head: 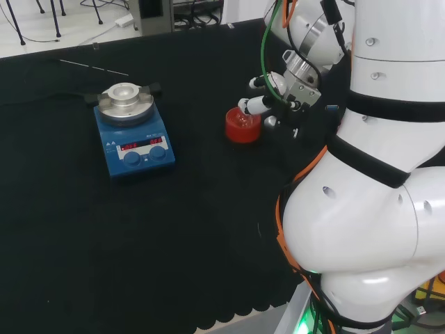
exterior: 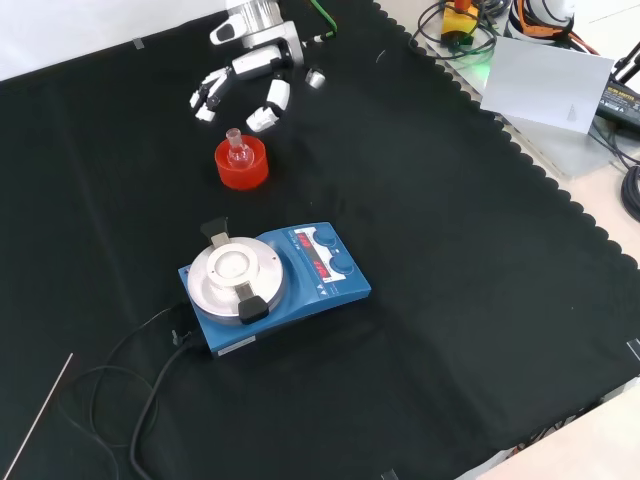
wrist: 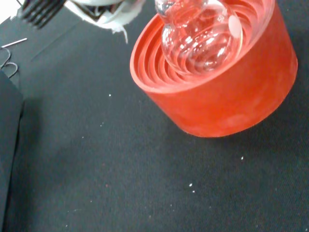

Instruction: Pick up the round-bottom flask.

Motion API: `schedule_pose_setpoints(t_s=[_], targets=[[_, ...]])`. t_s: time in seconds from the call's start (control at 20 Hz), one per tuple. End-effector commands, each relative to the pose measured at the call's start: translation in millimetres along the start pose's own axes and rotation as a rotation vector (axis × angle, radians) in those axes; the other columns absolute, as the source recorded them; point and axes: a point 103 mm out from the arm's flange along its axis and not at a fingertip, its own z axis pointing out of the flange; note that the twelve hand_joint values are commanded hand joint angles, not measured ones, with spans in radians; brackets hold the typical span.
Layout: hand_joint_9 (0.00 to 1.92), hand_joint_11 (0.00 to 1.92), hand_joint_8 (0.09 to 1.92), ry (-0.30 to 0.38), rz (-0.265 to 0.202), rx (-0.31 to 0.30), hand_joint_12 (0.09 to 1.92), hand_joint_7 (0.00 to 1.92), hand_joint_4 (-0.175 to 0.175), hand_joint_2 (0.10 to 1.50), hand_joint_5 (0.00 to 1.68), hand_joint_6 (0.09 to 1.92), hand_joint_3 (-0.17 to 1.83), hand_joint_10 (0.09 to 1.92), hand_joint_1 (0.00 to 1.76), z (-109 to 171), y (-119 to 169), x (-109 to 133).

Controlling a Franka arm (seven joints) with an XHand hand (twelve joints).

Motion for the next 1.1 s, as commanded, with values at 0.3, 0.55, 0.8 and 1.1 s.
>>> schedule_pose_setpoints(t_s=[0.3, 0.55, 0.8, 1.1], targets=[[0.26, 0.0, 0.57, 0.016, -0.031, 0.005, 1.18, 0.1, -0.045, 0.6, 0.54, 0.09, 0.78, 0.67, 0.94, 16.0, 8.4, -9.0], [0.26, 0.0, 0.56, 0.025, -0.038, 0.003, 1.19, 0.1, -0.045, 0.61, 0.55, 0.09, 0.78, 0.67, 0.94, 15.9, 13.1, -10.2], [0.28, 0.0, 0.56, 0.047, -0.03, 0.005, 1.21, 0.11, -0.045, 0.61, 0.56, 0.09, 0.78, 0.66, 0.94, 17.1, 16.5, -12.5], [0.28, 0.0, 0.55, 0.052, -0.032, 0.012, 1.23, 0.11, -0.044, 0.61, 0.58, 0.09, 0.78, 0.65, 0.94, 21.0, 18.7, -10.4]])
